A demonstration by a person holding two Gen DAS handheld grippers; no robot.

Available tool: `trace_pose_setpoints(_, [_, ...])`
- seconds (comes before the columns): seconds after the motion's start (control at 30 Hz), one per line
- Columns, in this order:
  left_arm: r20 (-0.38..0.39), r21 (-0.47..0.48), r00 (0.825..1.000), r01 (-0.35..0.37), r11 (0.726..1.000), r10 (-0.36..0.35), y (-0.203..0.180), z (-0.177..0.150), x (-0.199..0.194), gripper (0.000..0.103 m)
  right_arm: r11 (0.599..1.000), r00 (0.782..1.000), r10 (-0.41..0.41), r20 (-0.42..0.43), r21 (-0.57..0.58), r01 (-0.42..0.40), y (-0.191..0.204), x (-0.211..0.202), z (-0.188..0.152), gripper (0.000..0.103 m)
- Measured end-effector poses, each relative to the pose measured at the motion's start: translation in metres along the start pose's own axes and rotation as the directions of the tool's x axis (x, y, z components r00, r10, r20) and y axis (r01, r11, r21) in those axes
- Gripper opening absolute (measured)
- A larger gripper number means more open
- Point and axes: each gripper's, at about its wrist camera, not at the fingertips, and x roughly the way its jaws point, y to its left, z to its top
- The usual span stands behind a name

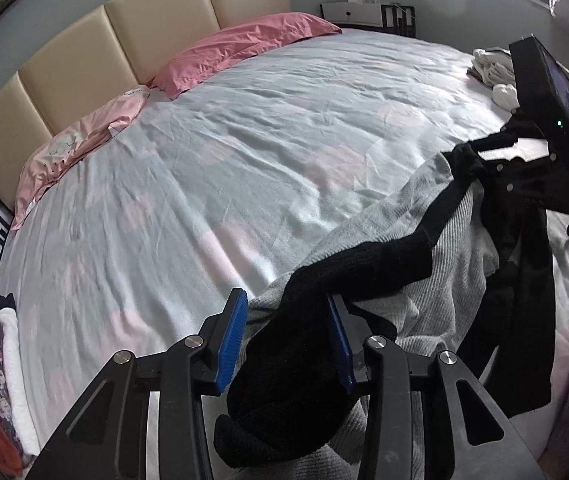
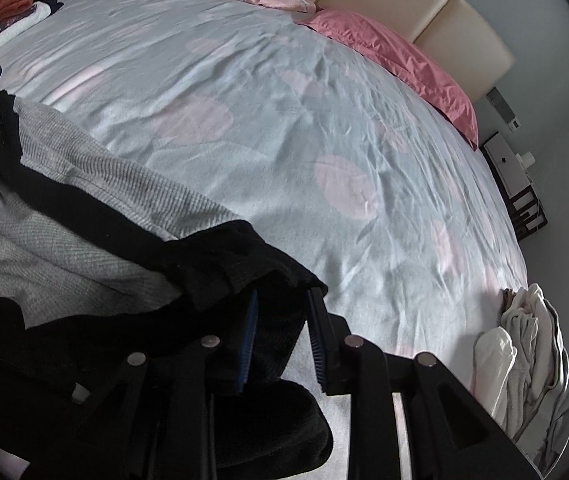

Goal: Fold clothes

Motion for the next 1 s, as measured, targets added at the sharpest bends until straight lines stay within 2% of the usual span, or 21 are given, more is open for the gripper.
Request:
trace_pose_setpoints(0.1, [-0.024, 0.019, 1.0, 0.0, 1.0, 0.0, -0.001, -0.004, 0.004, 0.041, 1.0, 1.0, -0.003, -0.005, -0.012, 0.003, -0.002, 0.001, -0.003, 0.026])
trace_pose_setpoints(0.2, [-0.025, 0.006, 1.0, -0.011, 1.0, 0.011, -0.001, -0.004, 0.007, 0.041, 1.0, 1.0, -0.006, -0.009, 0.017, 0.006, -0.01, 0.001, -0.005, 0.041])
trace_pose_setpoints(0.23, [-0.015, -0.003, 1.0, -0.017, 1.0, 0.017, -0.003, -0.002, 0.008, 0.037, 1.0, 1.0, -0.006, -0.003, 0.013, 0.006, -0.009, 0.001, -0.004, 0.042])
trace_pose_setpoints(0.27, [-0.006, -0.008, 1.0, -0.019, 1.0, 0.018, -0.005, 0.001, 0.008, 0.028, 1.0, 1.0, -0.006, 0.004, 0.008, 0.006, -0.007, 0.0, -0.003, 0.042])
trace_pose_setpoints(0.4, [0.015, -0.017, 0.999, -0.041, 0.999, 0.041, -0.01, 0.005, 0.008, 0.021, 0.997, 0.998, -0.043, 0.048, -0.065, 0.046, 0.009, -0.002, 0.002, 0.042])
trace_pose_setpoints(0.47, [0.027, -0.075, 0.999, -0.022, 0.997, 0.024, -0.002, 0.006, 0.005, 0.017, 0.997, 0.996, -0.059, 0.067, -0.053, 0.062, 0.01, 0.0, 0.005, 0.042])
trace_pose_setpoints(0.5, [0.035, -0.108, 0.999, -0.01, 0.994, 0.014, 0.002, 0.007, 0.004, 0.016, 0.998, 0.996, -0.049, 0.075, -0.029, 0.052, 0.007, 0.001, 0.007, 0.04])
trace_pose_setpoints(0.53, [0.042, -0.14, 0.999, 0.002, 0.99, 0.004, 0.007, 0.008, 0.002, 0.013, 0.999, 0.996, -0.04, 0.082, -0.005, 0.04, 0.003, 0.001, 0.009, 0.031])
trace_pose_setpoints(0.57, [0.05, -0.172, 0.999, 0.015, 0.985, -0.006, 0.011, 0.008, 0.001, 0.011, 0.999, 0.997, -0.017, 0.08, 0.036, 0.014, -0.002, 0.002, 0.011, 0.014])
trace_pose_setpoints(0.6, [0.065, -0.208, 0.998, 0.03, 0.978, -0.017, 0.016, 0.009, -0.002, 0.009, 0.996, 0.997, 0.012, 0.076, 0.092, -0.019, -0.01, 0.003, 0.012, 0.009])
trace_pose_setpoints(0.67, [0.106, -0.285, 0.994, 0.06, 0.957, -0.03, 0.028, 0.01, -0.01, 0.005, 0.966, 0.991, 0.091, 0.099, 0.235, -0.112, -0.032, 0.001, 0.011, 0.005])
trace_pose_setpoints(0.73, [0.144, -0.362, 0.988, 0.109, 0.926, -0.061, 0.042, 0.01, -0.017, 0.005, 0.894, 0.97, 0.172, 0.173, 0.386, -0.227, -0.059, -0.007, 0.006, 0.004])
trace_pose_setpoints(0.77, [0.153, -0.391, 0.986, 0.124, 0.912, -0.069, 0.047, 0.01, -0.019, 0.005, 0.844, 0.951, 0.216, 0.222, 0.447, -0.296, -0.071, -0.01, 0.003, 0.004])
trace_pose_setpoints(0.83, [0.158, -0.43, 0.985, 0.133, 0.893, -0.07, 0.054, 0.009, -0.021, 0.005, 0.757, 0.913, 0.282, 0.293, 0.516, -0.4, -0.086, -0.013, -0.002, 0.004])
trace_pose_setpoints(0.97, [0.153, -0.468, 0.986, 0.131, 0.874, -0.066, 0.06, 0.006, -0.021, 0.005, 0.675, 0.866, 0.369, 0.338, 0.542, -0.5, -0.089, -0.01, -0.002, 0.004])
trace_pose_setpoints(1.0, [0.154, -0.472, 0.986, 0.127, 0.873, -0.061, 0.061, 0.005, -0.021, 0.005, 0.668, 0.86, 0.375, 0.345, 0.543, -0.509, -0.089, -0.011, -0.002, 0.004])
